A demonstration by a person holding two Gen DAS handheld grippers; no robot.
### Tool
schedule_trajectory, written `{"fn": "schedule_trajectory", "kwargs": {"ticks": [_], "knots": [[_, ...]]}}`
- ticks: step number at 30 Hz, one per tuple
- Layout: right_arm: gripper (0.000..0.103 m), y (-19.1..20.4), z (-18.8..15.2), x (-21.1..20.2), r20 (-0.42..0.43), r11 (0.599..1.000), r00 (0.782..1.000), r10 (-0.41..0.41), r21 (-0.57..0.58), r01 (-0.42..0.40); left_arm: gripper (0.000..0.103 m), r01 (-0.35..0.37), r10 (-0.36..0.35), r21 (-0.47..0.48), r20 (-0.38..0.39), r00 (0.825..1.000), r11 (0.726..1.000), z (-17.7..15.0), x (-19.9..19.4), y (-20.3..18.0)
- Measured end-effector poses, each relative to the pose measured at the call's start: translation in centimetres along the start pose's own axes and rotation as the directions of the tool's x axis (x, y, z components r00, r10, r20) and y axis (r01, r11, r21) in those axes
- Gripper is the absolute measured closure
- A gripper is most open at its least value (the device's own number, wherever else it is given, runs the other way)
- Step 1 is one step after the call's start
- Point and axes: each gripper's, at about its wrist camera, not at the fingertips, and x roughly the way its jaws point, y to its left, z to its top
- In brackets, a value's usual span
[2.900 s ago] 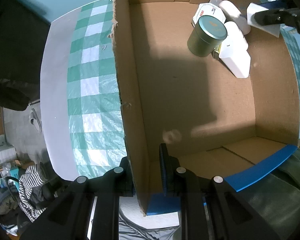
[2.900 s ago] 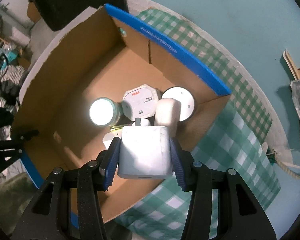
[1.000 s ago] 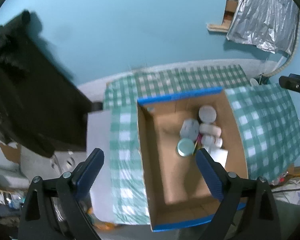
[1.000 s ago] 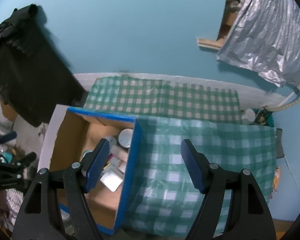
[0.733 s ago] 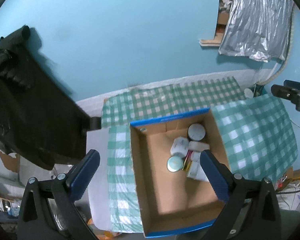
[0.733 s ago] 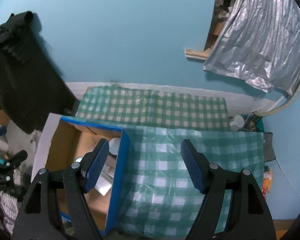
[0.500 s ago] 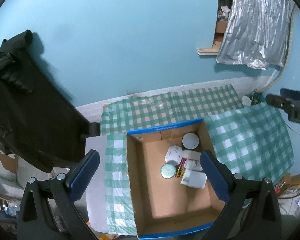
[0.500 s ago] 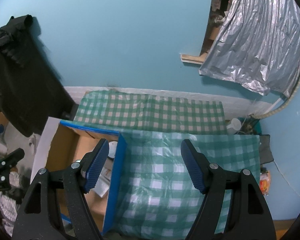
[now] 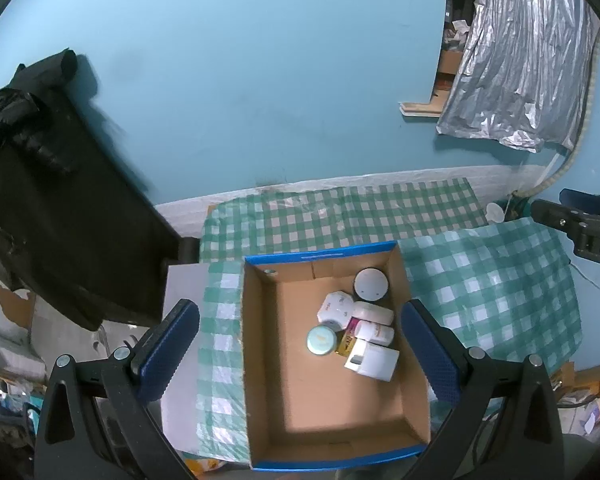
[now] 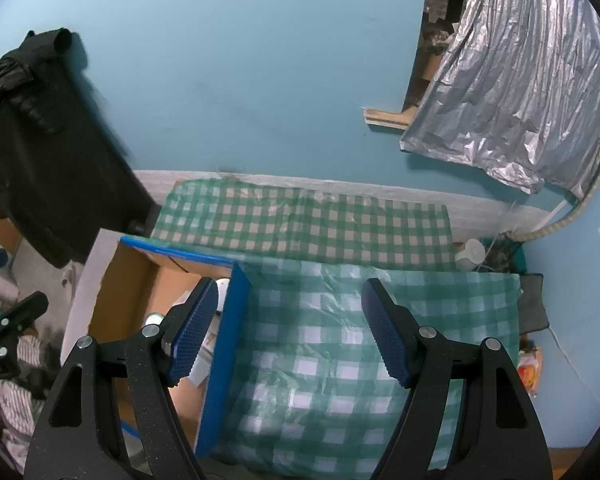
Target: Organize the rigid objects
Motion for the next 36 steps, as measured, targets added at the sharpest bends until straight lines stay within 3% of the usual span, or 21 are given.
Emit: {"fn": "schedule_trajectory", "kwargs": {"ticks": [36], "knots": [[0.029, -1.6, 0.0, 0.8, -0.019, 0.996, 0.997, 0.068, -0.053, -0.069, 0.001, -0.044, 0.044, -0.014, -0.02, 0.999, 0.999, 0.3, -0.3, -3.7]]}}
